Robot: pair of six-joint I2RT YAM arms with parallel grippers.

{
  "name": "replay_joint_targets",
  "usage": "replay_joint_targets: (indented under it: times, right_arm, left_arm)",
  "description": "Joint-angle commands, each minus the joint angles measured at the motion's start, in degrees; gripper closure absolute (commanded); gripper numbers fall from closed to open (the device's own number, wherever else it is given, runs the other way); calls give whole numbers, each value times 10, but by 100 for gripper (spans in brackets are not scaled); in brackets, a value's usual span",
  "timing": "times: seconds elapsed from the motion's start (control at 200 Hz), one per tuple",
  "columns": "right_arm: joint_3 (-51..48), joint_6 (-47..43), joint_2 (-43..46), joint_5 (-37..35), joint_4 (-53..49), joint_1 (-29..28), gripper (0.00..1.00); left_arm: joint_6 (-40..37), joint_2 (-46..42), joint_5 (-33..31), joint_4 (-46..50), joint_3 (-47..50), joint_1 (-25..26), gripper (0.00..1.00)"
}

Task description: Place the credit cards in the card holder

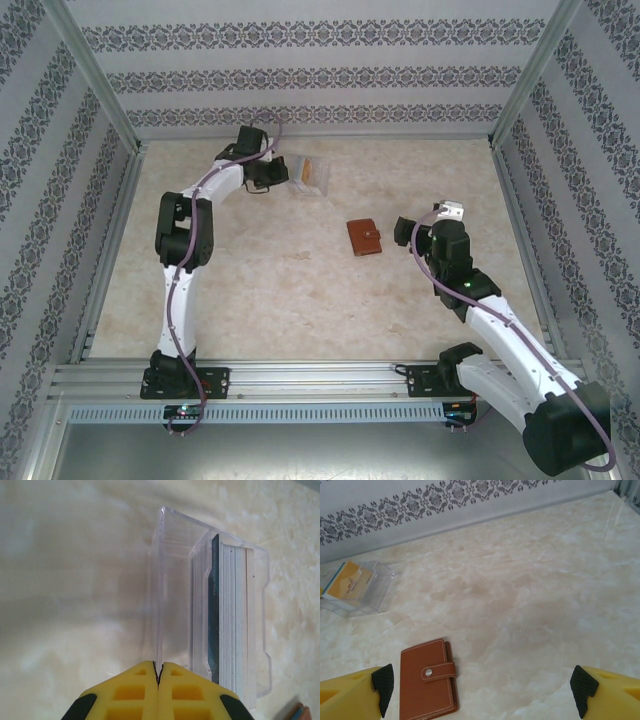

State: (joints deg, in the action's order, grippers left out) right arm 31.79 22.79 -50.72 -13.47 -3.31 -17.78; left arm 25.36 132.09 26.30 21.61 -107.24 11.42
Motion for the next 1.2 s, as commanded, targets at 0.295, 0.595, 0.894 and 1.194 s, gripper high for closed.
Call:
replay_joint_targets:
  times: [0.295, 0.595, 0.894, 1.194]
  right_arm:
    - [89, 2, -158, 79, -115, -14, 15]
    - [170, -49, -291, 84, -172, -36, 15]
    - [231, -93, -409, 92, -186, -65, 7]
    - [295, -105, -486, 86, -208, -93, 3]
  left_arm:
    - [143, -200, -167, -91, 245, 109, 100]
    - [194, -236, -277, -109, 318, 164, 100]
    - [185, -245, -234, -129, 322, 164, 60]
    - [160, -326, -268, -91, 349, 158, 30]
